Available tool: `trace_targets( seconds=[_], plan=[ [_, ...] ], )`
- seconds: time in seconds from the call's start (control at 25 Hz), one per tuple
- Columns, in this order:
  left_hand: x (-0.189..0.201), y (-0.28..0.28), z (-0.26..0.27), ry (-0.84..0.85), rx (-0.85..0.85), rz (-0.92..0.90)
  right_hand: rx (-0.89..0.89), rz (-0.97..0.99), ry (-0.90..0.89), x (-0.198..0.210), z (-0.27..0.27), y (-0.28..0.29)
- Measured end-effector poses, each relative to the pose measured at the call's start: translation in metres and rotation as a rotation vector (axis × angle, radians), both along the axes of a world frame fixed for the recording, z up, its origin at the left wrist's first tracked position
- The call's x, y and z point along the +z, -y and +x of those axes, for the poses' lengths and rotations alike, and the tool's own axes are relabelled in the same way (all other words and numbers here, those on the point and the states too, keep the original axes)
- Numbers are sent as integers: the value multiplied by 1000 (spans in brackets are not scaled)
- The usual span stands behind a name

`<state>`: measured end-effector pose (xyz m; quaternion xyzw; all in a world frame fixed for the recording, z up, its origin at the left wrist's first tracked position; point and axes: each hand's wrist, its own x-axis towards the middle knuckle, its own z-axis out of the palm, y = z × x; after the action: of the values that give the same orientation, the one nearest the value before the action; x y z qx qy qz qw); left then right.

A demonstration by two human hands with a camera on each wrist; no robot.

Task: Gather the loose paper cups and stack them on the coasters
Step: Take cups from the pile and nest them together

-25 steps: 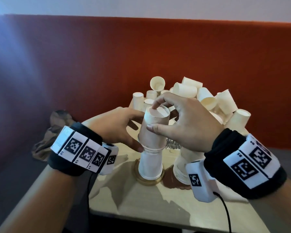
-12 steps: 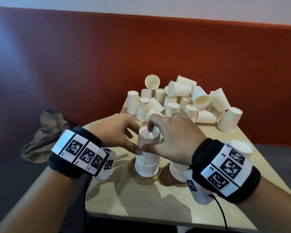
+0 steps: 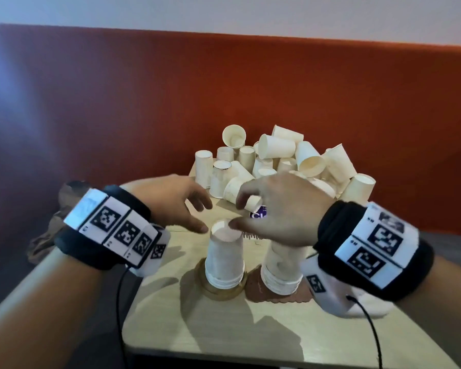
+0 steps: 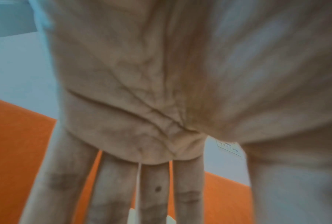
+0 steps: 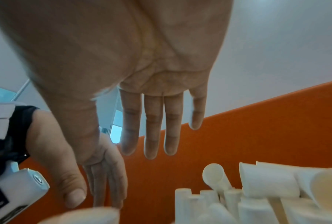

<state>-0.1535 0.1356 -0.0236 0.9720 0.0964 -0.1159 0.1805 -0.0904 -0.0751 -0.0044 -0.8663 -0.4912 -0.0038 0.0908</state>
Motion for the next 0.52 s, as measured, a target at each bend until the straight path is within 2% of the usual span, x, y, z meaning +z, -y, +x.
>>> trace_targets(
  seconds=[0.12, 0.24, 0.36, 0.52],
  plan=[
    [33, -4, 13, 21, 50, 144, -36, 72, 26, 26, 27, 5],
    [46, -8, 43, 34, 108, 228, -100, 94, 34, 46, 66, 2],
    [32, -8, 84, 70, 129, 269, -200, 33, 23, 40, 107, -4],
    [-11, -7, 128, 153, 13, 383, -268, -137, 46, 3, 151, -13]
  ],
)
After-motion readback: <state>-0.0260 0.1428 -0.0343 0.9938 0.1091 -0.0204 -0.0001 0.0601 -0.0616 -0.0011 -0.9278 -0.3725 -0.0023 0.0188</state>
